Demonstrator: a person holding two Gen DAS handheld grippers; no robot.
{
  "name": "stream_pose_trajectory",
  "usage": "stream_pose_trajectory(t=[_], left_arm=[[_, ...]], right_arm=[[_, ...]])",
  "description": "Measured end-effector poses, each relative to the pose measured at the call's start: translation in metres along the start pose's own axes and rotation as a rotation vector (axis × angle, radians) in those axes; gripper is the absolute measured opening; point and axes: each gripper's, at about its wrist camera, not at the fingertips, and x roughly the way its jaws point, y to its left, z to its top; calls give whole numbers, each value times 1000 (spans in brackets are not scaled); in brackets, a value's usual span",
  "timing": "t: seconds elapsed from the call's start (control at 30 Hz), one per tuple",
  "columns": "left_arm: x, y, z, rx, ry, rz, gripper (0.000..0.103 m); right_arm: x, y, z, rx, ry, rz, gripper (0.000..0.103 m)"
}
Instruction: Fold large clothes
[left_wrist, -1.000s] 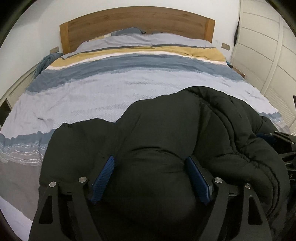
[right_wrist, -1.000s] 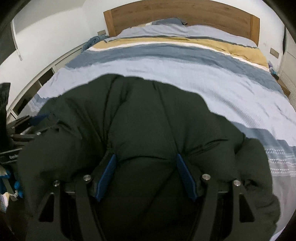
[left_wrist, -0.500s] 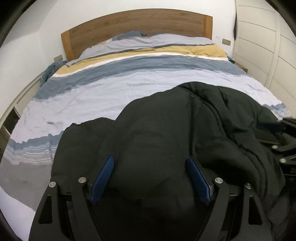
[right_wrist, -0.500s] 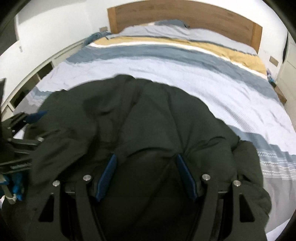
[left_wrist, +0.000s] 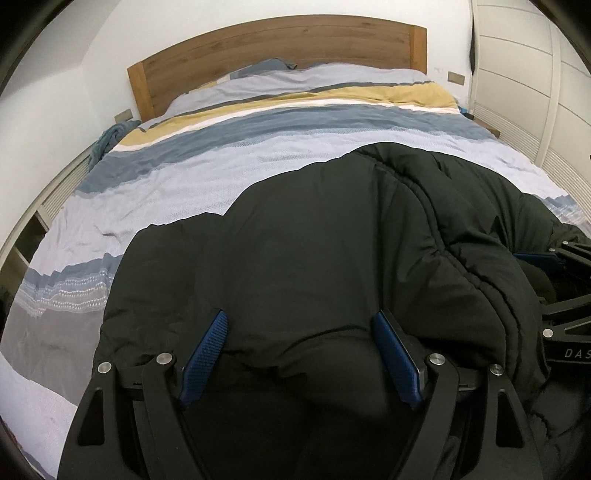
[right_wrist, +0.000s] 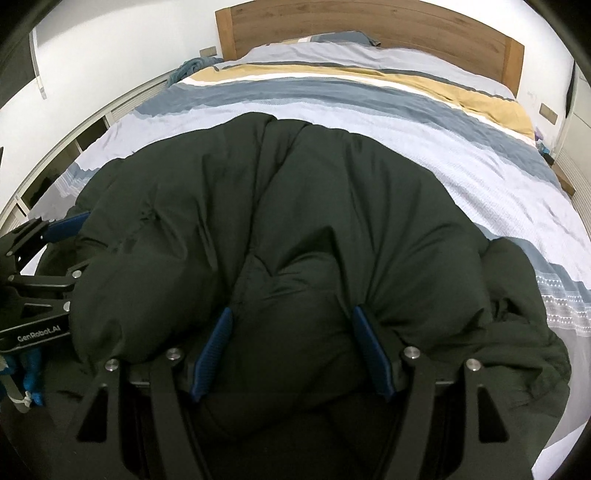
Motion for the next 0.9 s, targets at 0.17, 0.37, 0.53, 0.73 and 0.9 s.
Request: stream_pose_trajectory(t=[0.17,0.37,0.53,0.73,0.9], left_arm=[[-8,0,-1,-5,10,-2,81],[-24,0,-5,3,15,-4,82],[-52,11,-13,-14,11,-13,82],[-100,43,-44,-43,29,-2,93],[-134,76,-83,-88,88,5,99]], right_arm=[[-6,4,1,4,-3,-12,66],[-23,9,2,5,-15,-29,66],[-53,15,0,2,-44,-25,66],[-109,21,-21,-1,-56,-18,66],[-154,14,-57,36,-25,-43,79]])
